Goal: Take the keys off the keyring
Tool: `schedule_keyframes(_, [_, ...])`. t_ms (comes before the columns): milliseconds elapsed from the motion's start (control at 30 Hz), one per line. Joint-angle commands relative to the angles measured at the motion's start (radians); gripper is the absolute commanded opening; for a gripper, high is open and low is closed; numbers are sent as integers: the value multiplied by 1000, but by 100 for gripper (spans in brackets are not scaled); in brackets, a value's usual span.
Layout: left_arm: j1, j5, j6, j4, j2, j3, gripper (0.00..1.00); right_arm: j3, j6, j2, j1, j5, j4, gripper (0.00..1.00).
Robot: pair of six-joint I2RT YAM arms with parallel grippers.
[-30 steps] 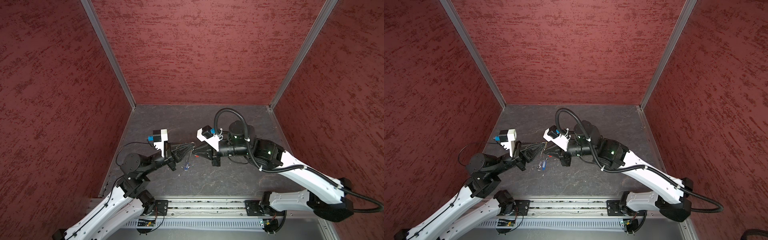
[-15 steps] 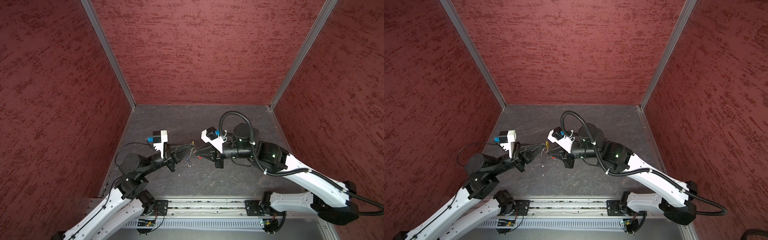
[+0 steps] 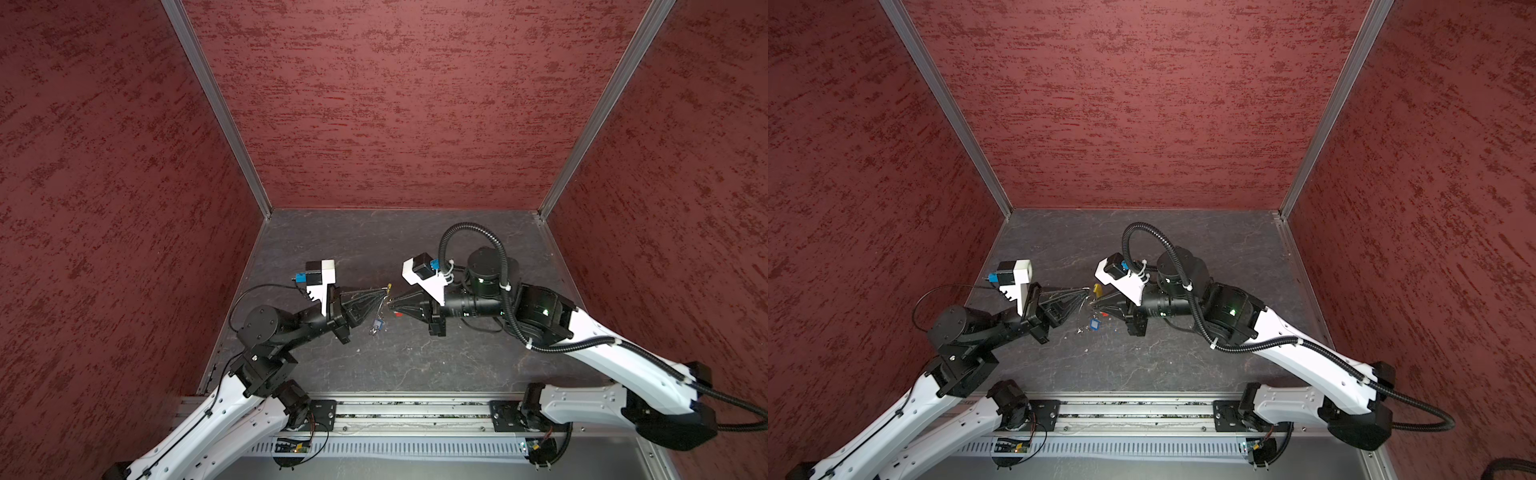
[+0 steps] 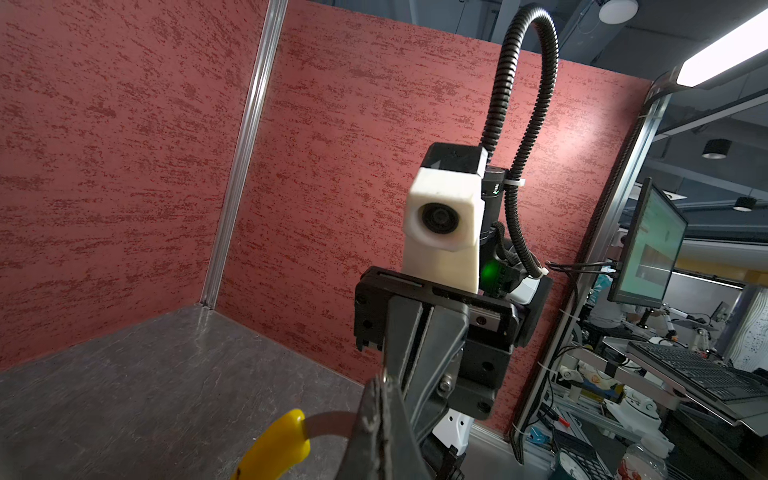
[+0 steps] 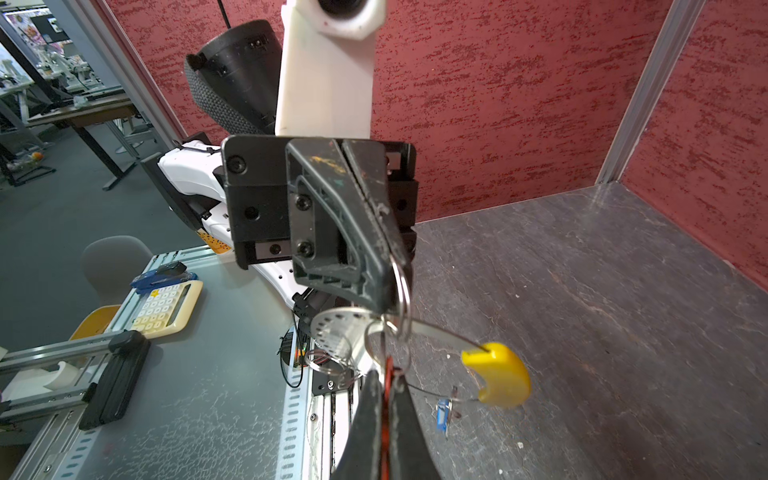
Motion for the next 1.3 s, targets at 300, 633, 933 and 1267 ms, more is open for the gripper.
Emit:
schedule_keyframes(300, [18,23,-113,220,26,-20,0,-49,24,18,9,-128,155,0])
schedule_keyframes(633, [21,-13,-37,76,-12,1,0,-134,79,-66,9,-80,143,0])
schedule_keyframes(933, [22,-25,5,5,-35,24,0,-183,110,-142,9,14,109,0])
schedule_keyframes(1267, [23,-14,10,1,-40,32,0,-211,132,-159,8,24,108,0])
